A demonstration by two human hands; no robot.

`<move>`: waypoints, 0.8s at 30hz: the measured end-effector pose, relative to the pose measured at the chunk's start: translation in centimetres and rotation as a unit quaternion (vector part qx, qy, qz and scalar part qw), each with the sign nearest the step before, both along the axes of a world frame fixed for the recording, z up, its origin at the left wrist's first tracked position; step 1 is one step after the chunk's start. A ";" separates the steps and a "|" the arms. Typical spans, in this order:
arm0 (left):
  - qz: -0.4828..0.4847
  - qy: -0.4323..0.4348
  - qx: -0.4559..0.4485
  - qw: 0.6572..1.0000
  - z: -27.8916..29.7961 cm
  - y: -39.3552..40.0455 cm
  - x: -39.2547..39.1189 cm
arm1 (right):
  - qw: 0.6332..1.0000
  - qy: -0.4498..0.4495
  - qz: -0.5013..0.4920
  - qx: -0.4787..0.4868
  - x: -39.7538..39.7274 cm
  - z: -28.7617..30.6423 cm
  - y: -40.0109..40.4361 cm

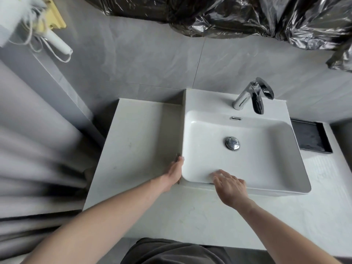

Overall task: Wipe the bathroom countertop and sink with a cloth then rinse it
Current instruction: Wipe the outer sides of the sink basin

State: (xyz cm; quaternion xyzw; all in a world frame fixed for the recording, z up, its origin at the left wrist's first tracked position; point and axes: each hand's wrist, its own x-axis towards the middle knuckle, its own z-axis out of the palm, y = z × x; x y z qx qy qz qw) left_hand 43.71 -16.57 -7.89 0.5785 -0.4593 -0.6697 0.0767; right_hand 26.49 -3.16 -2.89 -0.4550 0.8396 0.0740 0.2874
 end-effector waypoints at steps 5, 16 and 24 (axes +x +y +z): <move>0.073 0.059 0.097 0.991 0.9 3.3 1.4 | 0.999 -0.008 -0.030 -0.044 0.3 -0.3 0.5; 0.028 0.110 0.239 0.964 2.9 6.4 -0.3 | 0.802 -0.304 -0.446 -0.256 9.7 -2.5 10.3; -0.188 0.023 0.180 0.965 4.4 5.9 0.2 | 0.589 -0.552 -0.555 -0.201 9.2 -2.3 3.8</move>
